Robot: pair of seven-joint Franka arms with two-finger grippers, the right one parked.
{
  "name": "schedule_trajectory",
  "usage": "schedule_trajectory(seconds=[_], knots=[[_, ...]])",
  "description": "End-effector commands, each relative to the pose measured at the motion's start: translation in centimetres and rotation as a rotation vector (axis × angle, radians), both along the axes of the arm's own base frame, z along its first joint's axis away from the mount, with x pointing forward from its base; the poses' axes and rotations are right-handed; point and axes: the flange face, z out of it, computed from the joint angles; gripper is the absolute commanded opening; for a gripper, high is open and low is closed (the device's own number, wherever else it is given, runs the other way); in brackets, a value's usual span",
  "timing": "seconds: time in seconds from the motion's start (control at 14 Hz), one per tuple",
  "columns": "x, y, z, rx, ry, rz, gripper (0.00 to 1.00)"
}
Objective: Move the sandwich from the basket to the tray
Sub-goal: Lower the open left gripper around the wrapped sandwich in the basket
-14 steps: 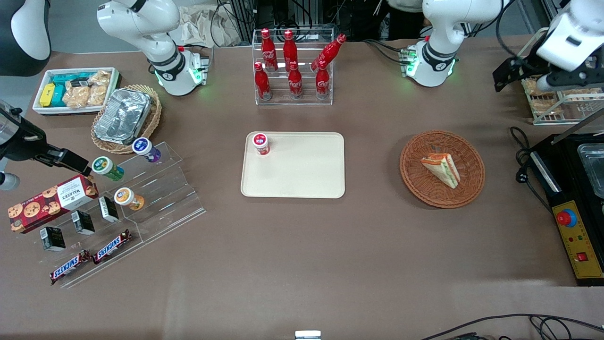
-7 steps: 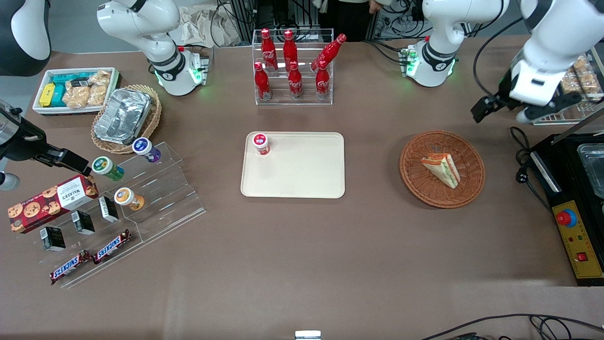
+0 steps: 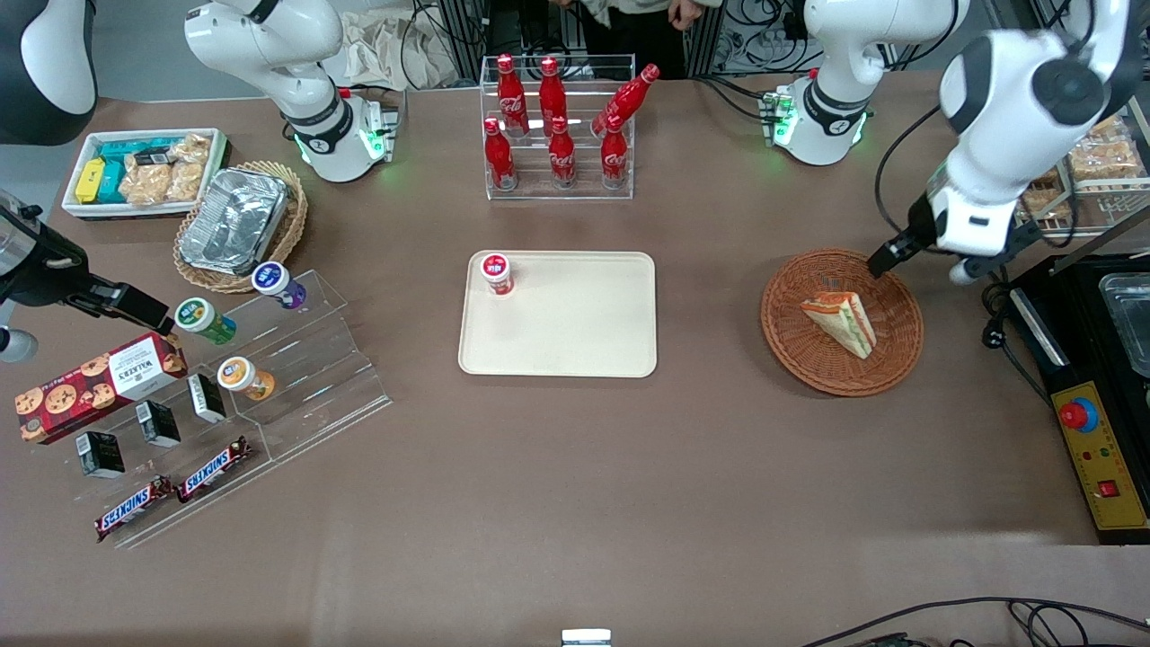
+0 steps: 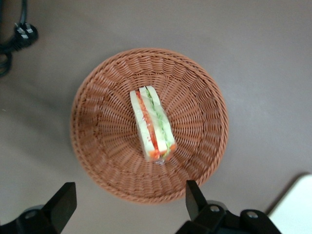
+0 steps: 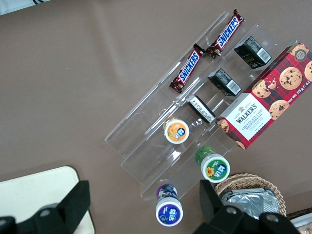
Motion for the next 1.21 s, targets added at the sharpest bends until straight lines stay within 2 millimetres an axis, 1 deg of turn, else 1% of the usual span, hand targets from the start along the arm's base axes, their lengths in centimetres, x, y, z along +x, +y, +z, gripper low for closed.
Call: schedule_trajectory(seconds=[0.0, 0.21, 0.43, 0.79, 1.0, 1.14], knots=[[-0.7, -0.2, -3.9, -0.01, -0.014, 0.072, 0.99], [-0.2, -0.3, -6.5, -0.011, -0.01, 0.123, 0.99], [0.3, -0.5, -8.2, -0.013, -0.018, 0.148, 0.99], [1.1, -0.8, -11.6, -0.019, -0.04, 0.206, 0.99], [0.5, -1.3, -13.5, -0.018, -0.037, 0.201, 0.99], [0.2, -1.4, -14.2, -0.012, -0.029, 0.191, 0.99]])
